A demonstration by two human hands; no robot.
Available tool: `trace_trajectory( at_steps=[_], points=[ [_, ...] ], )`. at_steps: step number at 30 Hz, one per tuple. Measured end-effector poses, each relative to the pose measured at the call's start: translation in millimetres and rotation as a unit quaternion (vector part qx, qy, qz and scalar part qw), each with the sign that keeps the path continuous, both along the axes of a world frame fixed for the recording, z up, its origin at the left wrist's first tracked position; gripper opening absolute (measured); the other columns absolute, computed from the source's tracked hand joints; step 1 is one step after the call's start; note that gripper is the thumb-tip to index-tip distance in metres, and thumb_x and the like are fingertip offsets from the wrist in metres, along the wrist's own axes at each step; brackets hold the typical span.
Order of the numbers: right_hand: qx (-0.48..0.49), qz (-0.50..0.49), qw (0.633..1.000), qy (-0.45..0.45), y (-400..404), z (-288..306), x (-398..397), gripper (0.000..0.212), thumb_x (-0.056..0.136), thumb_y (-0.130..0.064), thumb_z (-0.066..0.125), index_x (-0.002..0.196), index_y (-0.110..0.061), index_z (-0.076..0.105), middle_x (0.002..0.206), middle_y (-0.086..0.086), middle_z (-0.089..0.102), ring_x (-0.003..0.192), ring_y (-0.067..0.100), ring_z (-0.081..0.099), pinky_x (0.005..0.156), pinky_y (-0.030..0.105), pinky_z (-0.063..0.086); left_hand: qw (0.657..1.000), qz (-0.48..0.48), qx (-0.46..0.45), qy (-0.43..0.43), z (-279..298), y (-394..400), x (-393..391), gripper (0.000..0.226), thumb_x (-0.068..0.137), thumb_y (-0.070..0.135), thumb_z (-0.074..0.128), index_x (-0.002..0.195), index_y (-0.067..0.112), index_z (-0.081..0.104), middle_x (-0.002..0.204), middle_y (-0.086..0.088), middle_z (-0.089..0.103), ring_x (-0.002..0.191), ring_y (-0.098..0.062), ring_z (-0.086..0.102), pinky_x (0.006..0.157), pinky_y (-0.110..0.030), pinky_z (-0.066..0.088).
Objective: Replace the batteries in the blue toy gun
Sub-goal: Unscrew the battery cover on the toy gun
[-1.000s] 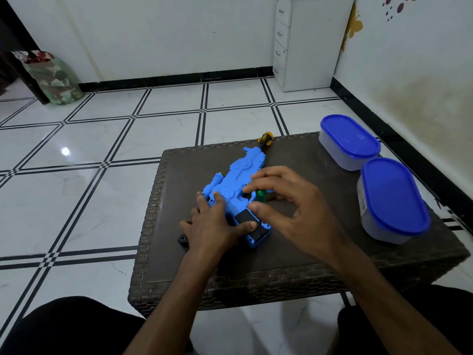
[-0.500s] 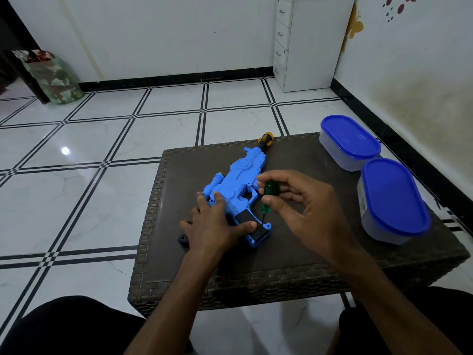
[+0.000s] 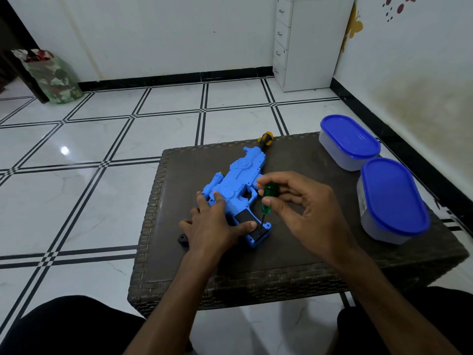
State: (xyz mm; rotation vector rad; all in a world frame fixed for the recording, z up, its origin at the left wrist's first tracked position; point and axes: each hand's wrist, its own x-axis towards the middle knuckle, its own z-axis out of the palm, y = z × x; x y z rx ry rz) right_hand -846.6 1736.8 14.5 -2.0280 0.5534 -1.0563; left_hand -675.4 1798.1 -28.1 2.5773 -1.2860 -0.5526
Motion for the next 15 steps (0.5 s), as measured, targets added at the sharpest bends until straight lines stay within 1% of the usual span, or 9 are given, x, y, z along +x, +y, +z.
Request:
trace_trajectory(
  at_steps=[2, 4, 7, 9, 11, 13, 15],
  points=[
    [0.005, 0.003, 1.000, 0.000, 0.7, 0.9, -0.2, 0.034, 0.086, 0.002, 0.071, 0.118, -0.010, 0.068, 0.112, -0.001, 0.072, 0.105, 0.007, 0.069, 0.087, 0.025, 0.058, 1.000, 0.001, 0.000, 0.000, 0.0, 0.1, -0.1, 0.109, 0.070, 0.077, 0.060, 0.154, 0.027, 0.010, 0.162, -0.012, -0.008, 0.144, -0.035, 0.017, 0.109, -0.057, 0.017],
    [0.005, 0.012, 1.000, 0.000, 1.7, 2.3, -0.3, 0.036, 0.087, 0.004, 0.070, 0.119, -0.010, 0.066, 0.112, -0.002, 0.072, 0.106, 0.005, 0.068, 0.088, 0.022, 0.056, 1.000, 0.000, 0.001, -0.003, 0.1, -0.1, 0.1, 0.109, 0.070, 0.077, 0.060, 0.154, 0.027, 0.010, 0.162, -0.012, -0.007, 0.145, -0.035, 0.016, 0.109, -0.057, 0.017],
    [-0.017, 0.014, 1.000, 0.010, 2.3, 2.2, 0.1, 0.031, 0.088, 0.004, 0.067, 0.116, -0.009, 0.068, 0.111, -0.003, 0.073, 0.105, 0.004, 0.068, 0.088, 0.022, 0.056, 1.000, -0.002, 0.003, -0.002, 0.0, -0.6, 0.5, 0.110, 0.070, 0.077, 0.060, 0.154, 0.027, 0.010, 0.162, -0.012, -0.008, 0.145, -0.035, 0.016, 0.109, -0.058, 0.018],
    [-0.023, 0.018, 1.000, 0.005, 2.4, 2.3, 0.3, 0.028, 0.087, 0.001, 0.070, 0.114, -0.008, 0.070, 0.113, -0.002, 0.072, 0.106, 0.006, 0.068, 0.088, 0.024, 0.057, 1.000, -0.003, 0.003, -0.003, -0.4, -0.4, 1.0, 0.110, 0.070, 0.077, 0.059, 0.154, 0.027, 0.010, 0.162, -0.013, -0.008, 0.145, -0.035, 0.016, 0.109, -0.057, 0.018],
    [-0.035, 0.022, 0.999, 0.003, 2.5, 3.6, 1.0, 0.025, 0.085, -0.008, 0.076, 0.109, -0.009, 0.072, 0.115, 0.000, 0.069, 0.108, 0.009, 0.067, 0.086, 0.022, 0.056, 1.000, -0.004, 0.002, -0.004, -1.1, 0.0, 1.3, 0.110, 0.070, 0.078, 0.059, 0.154, 0.027, 0.010, 0.162, -0.013, -0.007, 0.145, -0.035, 0.016, 0.109, -0.058, 0.018],
    [-0.047, 0.010, 0.999, 0.002, 1.7, 4.5, 2.7, 0.021, 0.082, -0.013, 0.078, 0.102, -0.009, 0.074, 0.108, 0.003, 0.065, 0.101, 0.012, 0.066, 0.083, 0.019, 0.055, 1.000, -0.005, 0.000, -0.005, -1.8, -0.1, 1.6, 0.110, 0.069, 0.078, 0.059, 0.154, 0.027, 0.010, 0.162, -0.013, -0.006, 0.144, -0.036, 0.018, 0.108, -0.058, 0.019],
    [-0.058, -0.002, 0.998, -0.006, 0.5, 4.3, 4.4, 0.016, 0.082, -0.009, 0.079, 0.097, -0.008, 0.075, 0.100, 0.004, 0.063, 0.092, 0.012, 0.066, 0.080, 0.018, 0.054, 1.000, -0.006, 0.000, -0.006, -1.8, -0.1, 1.4, 0.110, 0.069, 0.079, 0.058, 0.153, 0.027, 0.011, 0.162, -0.012, -0.006, 0.144, -0.036, 0.019, 0.108, -0.058, 0.019]
  ],
)
